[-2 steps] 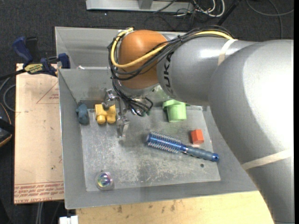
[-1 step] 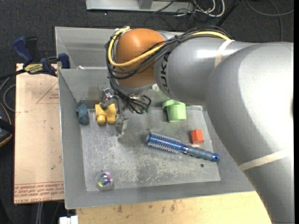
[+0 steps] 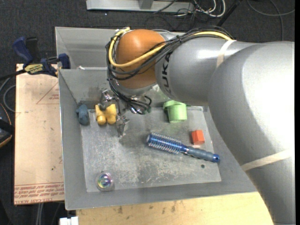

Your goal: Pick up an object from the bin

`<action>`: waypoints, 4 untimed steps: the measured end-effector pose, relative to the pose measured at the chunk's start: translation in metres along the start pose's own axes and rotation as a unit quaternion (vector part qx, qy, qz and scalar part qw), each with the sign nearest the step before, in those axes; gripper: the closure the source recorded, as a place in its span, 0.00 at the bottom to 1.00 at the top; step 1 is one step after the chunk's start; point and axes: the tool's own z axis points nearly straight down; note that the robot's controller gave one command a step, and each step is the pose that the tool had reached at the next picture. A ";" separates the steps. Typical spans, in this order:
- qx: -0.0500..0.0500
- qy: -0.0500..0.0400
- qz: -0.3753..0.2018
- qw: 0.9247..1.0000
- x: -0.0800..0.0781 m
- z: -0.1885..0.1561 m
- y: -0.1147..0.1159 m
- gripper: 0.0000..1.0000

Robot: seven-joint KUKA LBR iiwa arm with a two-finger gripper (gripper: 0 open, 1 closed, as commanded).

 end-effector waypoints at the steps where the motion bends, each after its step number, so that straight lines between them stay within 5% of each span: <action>1: -0.001 0.005 0.000 1.000 0.001 0.000 0.000 1.00; 2: -0.003 0.020 -0.001 1.000 0.007 0.003 0.000 0.00; 3: 0.001 0.013 0.093 0.996 0.010 -0.083 -0.001 0.00; 4: 0.000 0.013 0.051 0.999 0.019 -0.005 0.010 0.00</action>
Offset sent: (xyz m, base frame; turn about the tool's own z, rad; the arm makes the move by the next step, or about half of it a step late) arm 0.0000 0.0000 0.0000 0.0000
